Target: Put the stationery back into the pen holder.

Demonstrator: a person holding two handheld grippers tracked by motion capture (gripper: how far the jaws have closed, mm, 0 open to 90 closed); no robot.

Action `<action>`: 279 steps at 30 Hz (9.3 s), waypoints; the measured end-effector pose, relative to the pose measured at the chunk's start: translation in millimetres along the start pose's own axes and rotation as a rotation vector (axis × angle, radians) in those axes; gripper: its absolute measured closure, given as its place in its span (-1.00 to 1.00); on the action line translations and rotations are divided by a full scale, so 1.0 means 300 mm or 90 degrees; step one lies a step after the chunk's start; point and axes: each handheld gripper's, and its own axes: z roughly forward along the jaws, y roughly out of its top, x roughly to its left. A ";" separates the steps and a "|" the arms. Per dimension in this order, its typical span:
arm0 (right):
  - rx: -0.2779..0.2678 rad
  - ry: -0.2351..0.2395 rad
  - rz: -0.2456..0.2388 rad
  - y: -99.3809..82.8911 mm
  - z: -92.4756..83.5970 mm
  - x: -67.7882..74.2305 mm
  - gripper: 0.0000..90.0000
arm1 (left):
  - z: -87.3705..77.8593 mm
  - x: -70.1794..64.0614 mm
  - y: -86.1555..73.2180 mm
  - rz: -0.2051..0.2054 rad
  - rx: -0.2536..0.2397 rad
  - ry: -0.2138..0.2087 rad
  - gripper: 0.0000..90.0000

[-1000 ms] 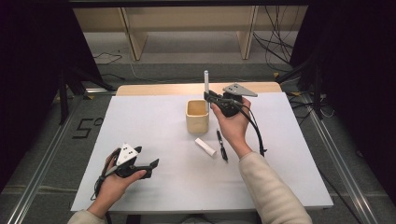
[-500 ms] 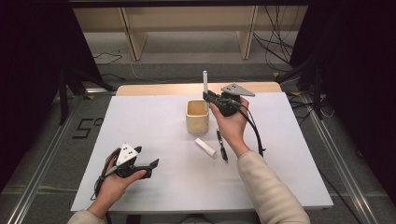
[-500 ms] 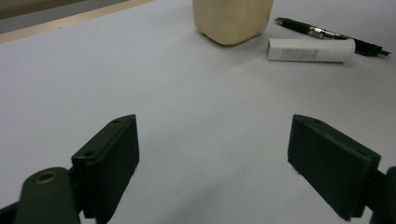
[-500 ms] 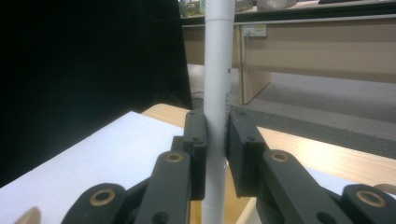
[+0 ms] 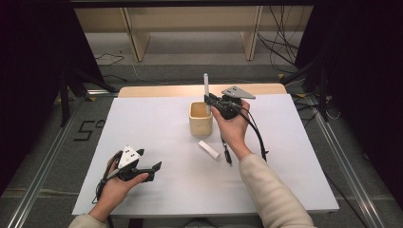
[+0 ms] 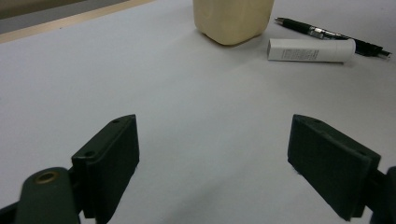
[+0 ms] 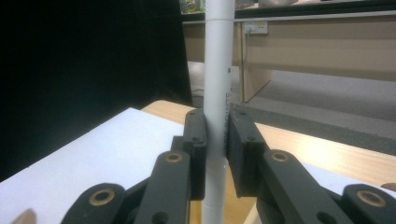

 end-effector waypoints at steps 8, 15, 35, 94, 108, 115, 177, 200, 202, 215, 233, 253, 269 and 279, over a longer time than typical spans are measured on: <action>0.001 0.001 -0.005 -0.011 0.014 0.005 0.75 | 0.000 0.000 0.000 -0.001 -0.001 0.000 -0.64; 0.006 0.002 -0.010 -0.018 0.023 0.009 0.75 | -0.001 0.000 0.000 0.001 0.000 0.000 -0.64; 0.035 0.002 -0.019 -0.038 0.031 0.001 0.68 | -0.001 -0.002 0.000 0.001 0.000 -0.003 -0.64; 0.402 0.066 -0.041 -0.290 -0.289 -0.032 1.00 | -0.007 -0.001 -0.002 0.001 0.000 0.002 -0.63; 0.452 0.089 -0.046 -0.350 -0.290 0.001 1.00 | -0.007 0.000 -0.003 0.000 0.000 0.002 -0.63; 0.465 0.093 -0.052 -0.364 -0.290 0.006 1.00 | -0.007 -0.001 -0.003 0.001 0.001 0.001 -0.63; 0.488 -0.009 -0.006 -0.364 -0.369 -0.085 1.00 | -0.009 0.000 -0.003 0.004 0.002 0.000 -0.63; 0.501 -0.066 -0.025 -0.350 -0.377 -0.123 1.00 | -0.009 -0.001 -0.003 0.006 0.003 -0.001 -0.63; 0.503 -0.064 -0.025 -0.347 -0.377 -0.123 1.00 | -0.009 0.000 -0.003 0.006 0.004 -0.001 -0.63; 0.486 -0.070 -0.071 -0.278 -0.351 -0.114 0.69 | -0.003 0.000 -0.004 0.001 0.004 0.000 -0.63; 0.551 -0.055 -0.121 -0.219 -0.200 -0.127 0.53 | 0.000 0.002 -0.004 0.001 0.006 -0.001 -0.63; 0.639 -0.028 -0.140 -0.203 -0.084 -0.114 0.57 | 0.000 0.001 -0.003 0.001 0.005 -0.001 -0.63; 0.686 -0.033 -0.137 -0.215 -0.040 -0.119 0.60 | -0.001 0.003 -0.003 0.002 0.005 -0.001 -0.63; 0.696 -0.029 -0.121 -0.217 -0.028 -0.124 0.62 | -0.001 0.003 -0.003 0.002 0.005 -0.001 -0.63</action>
